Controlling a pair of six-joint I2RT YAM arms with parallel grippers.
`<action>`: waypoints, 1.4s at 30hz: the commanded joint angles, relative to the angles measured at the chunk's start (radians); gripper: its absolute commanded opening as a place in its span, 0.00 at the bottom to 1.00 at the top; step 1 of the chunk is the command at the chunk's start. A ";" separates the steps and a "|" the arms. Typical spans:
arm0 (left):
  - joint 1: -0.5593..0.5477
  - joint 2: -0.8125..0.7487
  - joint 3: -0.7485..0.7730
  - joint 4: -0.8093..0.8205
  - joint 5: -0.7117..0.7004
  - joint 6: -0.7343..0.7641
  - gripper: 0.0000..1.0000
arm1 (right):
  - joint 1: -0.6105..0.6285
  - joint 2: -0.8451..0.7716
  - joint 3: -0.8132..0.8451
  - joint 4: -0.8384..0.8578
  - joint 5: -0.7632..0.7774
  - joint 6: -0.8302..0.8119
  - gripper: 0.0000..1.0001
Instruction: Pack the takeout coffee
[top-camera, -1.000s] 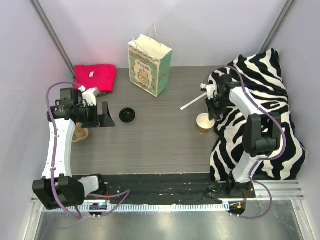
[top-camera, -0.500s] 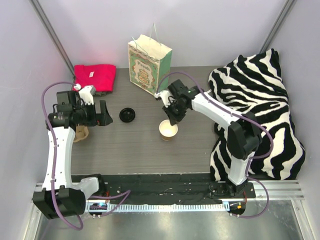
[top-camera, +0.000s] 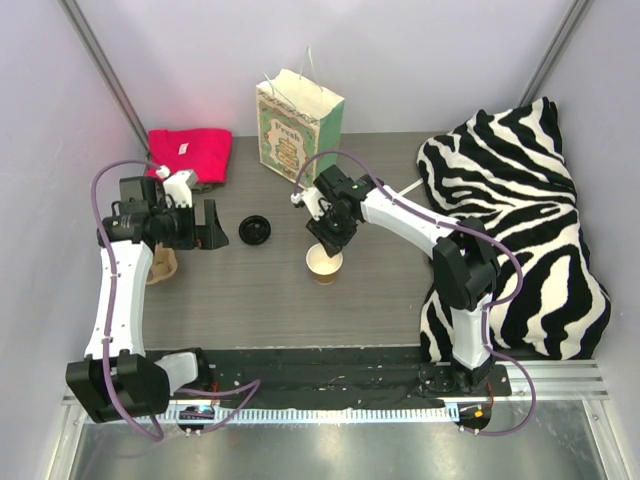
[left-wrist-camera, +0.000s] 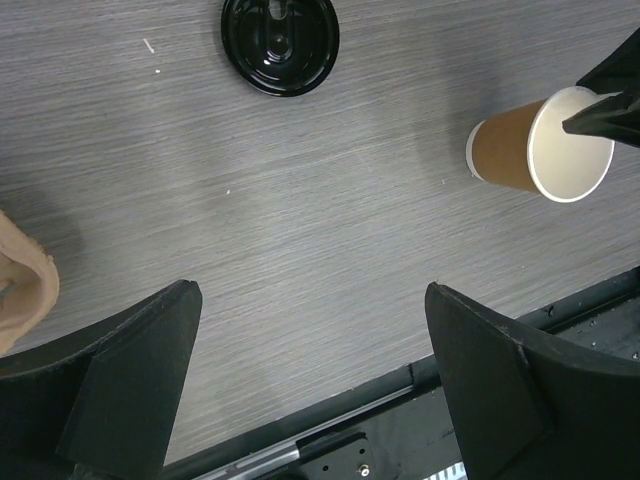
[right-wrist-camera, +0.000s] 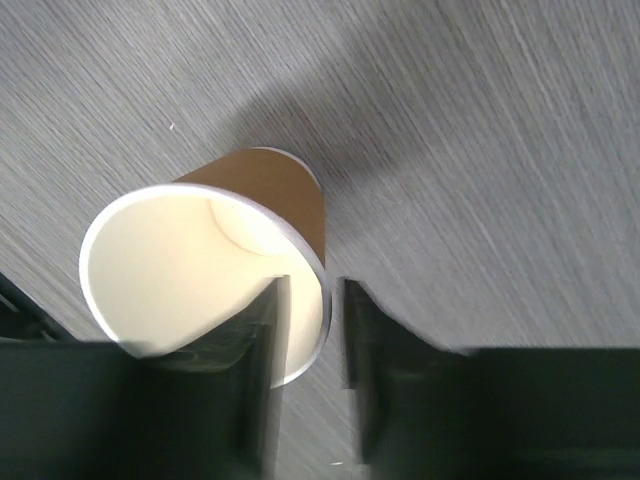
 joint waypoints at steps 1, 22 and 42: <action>-0.002 0.020 0.017 0.038 0.025 0.043 1.00 | 0.010 -0.021 0.043 -0.022 0.016 0.000 0.50; -0.398 0.474 0.152 0.202 -0.290 0.412 0.71 | -0.309 -0.402 0.061 -0.062 -0.202 -0.008 0.95; -0.460 0.689 0.072 0.375 -0.387 0.596 0.30 | -0.368 -0.500 0.047 -0.071 -0.092 -0.067 0.99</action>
